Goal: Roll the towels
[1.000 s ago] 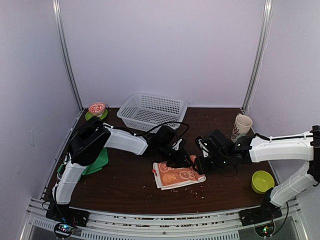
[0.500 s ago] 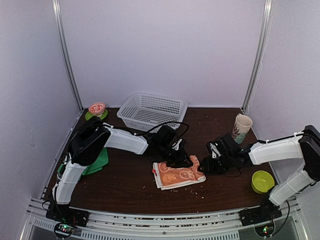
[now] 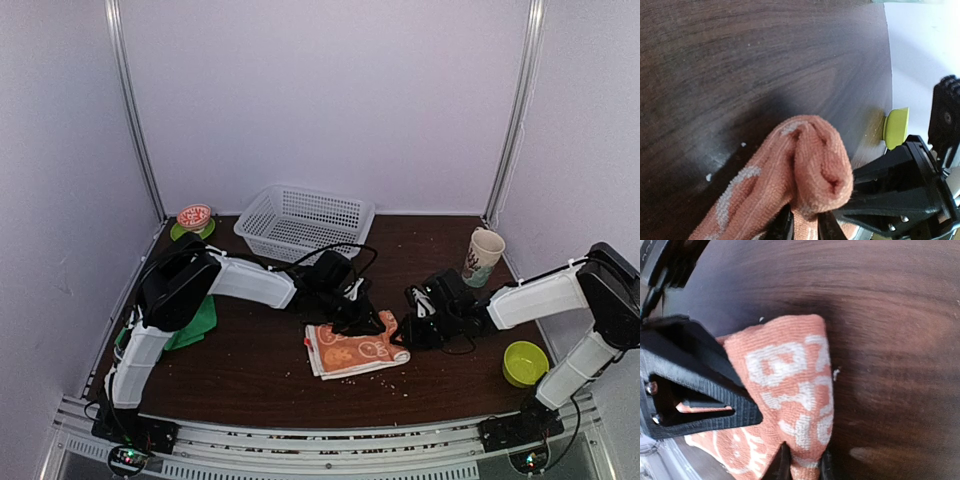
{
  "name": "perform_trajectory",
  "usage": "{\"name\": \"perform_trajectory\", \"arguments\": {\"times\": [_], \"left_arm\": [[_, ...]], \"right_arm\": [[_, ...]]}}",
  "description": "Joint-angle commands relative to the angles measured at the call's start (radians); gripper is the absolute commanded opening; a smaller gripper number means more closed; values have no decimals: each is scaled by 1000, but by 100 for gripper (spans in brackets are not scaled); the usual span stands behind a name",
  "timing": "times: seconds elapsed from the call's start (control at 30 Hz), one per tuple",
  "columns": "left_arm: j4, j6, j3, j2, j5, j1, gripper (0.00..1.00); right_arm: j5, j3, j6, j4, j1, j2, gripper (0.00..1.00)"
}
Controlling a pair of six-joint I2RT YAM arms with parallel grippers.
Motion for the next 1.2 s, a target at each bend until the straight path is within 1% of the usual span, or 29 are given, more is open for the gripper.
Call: {"name": "perform_trajectory", "arguments": {"times": [0.0, 0.07, 0.23, 0.27, 0.4, 0.57, 0.7, 0.77, 0.87, 1.17], "left_arm": [[2, 12, 20, 12, -7, -1, 19], [-5, 17, 16, 1, -8, -1, 19], [-12, 32, -18, -57, -10, -1, 19], [-10, 35, -33, -72, -10, -1, 19], [17, 34, -106, -144, -17, -1, 19], [39, 37, -163, -211, -30, -1, 19], [94, 24, -178, -216, -29, -1, 19], [133, 8, -172, -205, -20, 0, 19], [159, -7, -138, -175, -3, -2, 19], [142, -21, -11, -56, 32, 1, 19]], "right_arm": [[15, -3, -29, -29, -3, 24, 9], [53, 15, -51, -83, -2, 16, 0], [194, 84, -124, -278, 7, -18, 0], [241, 102, -142, -330, 15, -22, 0], [379, 180, -176, -466, 75, -20, 0], [528, 269, -158, -570, 161, 37, 0], [642, 333, -121, -632, 237, 98, 0], [656, 351, -103, -639, 265, 117, 0], [636, 350, -84, -619, 273, 127, 0], [631, 344, -81, -598, 276, 114, 0]]}}
